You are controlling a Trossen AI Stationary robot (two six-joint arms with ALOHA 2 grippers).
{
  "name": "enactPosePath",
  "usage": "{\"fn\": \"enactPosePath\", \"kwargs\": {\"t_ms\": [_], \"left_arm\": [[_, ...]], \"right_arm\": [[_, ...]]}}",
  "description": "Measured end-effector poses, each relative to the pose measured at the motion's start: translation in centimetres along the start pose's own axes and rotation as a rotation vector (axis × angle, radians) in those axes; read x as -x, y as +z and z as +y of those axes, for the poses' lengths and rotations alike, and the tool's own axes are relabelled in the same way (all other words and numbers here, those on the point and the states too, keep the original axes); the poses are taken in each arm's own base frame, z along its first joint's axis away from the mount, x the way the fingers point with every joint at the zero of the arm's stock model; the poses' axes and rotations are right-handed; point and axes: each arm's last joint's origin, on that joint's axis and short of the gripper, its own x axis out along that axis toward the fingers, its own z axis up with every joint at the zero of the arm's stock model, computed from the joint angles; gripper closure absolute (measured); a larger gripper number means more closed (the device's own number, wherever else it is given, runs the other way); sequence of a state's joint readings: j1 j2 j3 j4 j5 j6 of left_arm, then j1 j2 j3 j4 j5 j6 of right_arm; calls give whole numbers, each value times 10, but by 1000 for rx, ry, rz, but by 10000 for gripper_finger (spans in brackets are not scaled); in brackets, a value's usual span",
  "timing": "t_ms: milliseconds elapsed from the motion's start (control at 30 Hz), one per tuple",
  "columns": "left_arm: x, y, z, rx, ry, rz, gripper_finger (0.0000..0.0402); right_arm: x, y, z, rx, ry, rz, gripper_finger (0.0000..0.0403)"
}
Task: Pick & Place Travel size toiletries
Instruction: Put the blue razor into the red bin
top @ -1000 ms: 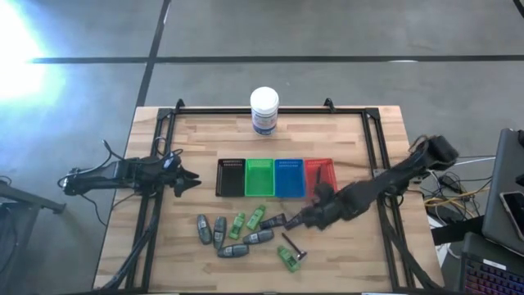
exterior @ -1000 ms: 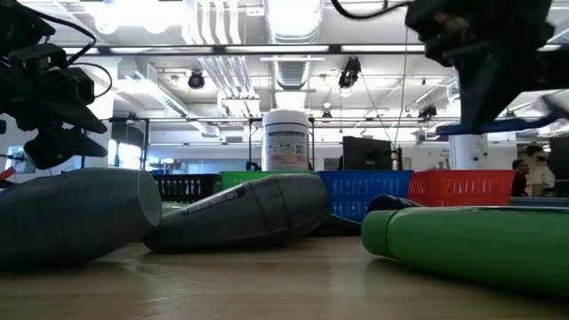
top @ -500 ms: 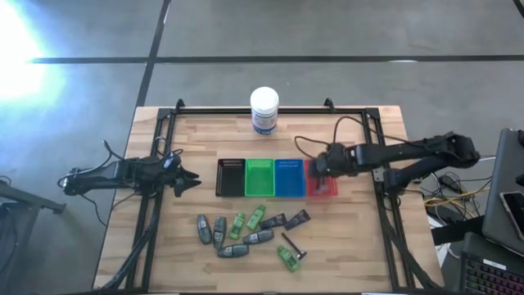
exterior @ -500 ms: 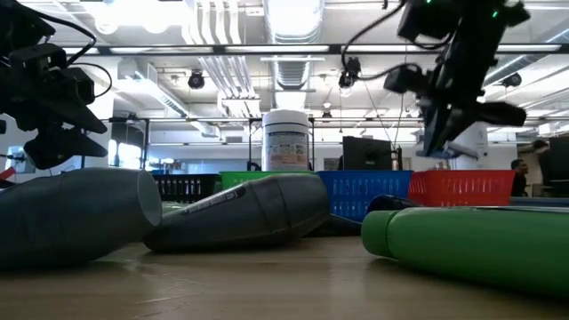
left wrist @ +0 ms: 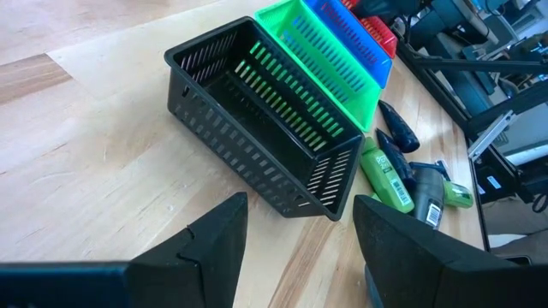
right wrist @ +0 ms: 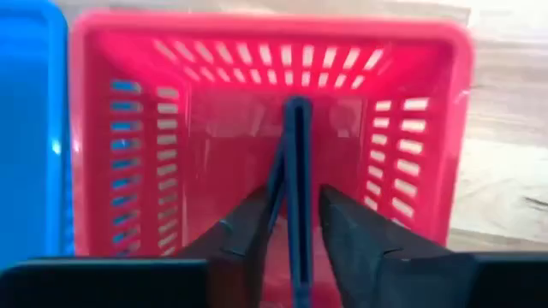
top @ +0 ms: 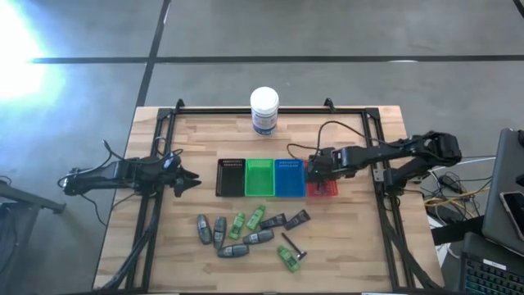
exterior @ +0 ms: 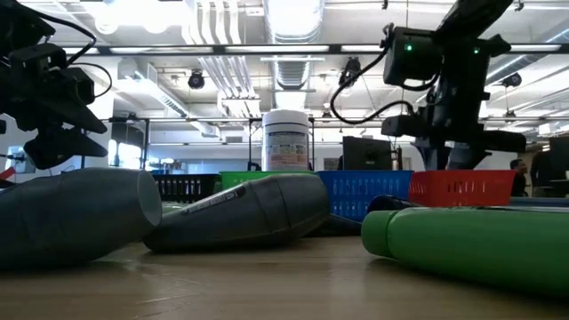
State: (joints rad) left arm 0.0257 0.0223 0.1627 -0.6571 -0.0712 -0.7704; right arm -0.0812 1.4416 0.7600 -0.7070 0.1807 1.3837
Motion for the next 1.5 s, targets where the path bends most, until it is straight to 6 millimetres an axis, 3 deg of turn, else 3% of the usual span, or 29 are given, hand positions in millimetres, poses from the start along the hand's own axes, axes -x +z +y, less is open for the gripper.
{"fn": "enactPosePath", "kwargs": {"t_ms": [133,300,533,1000,1267,1500], "left_arm": [[0,0,0,0,0,0,183],[0,0,0,0,0,0,183],[0,0,0,0,0,0,183],[0,0,0,0,1,1,183],[0,0,0,0,1,1,183],[0,0,0,0,1,1,183]], "right_arm": [[7,-6,4,43,34,1,240],[35,-21,15,193,154,-19,188],[61,-64,37,499,279,52,159],[33,-175,107,802,185,233,181],[24,-206,134,794,176,273,176],[14,-217,143,712,143,277,164]]}}
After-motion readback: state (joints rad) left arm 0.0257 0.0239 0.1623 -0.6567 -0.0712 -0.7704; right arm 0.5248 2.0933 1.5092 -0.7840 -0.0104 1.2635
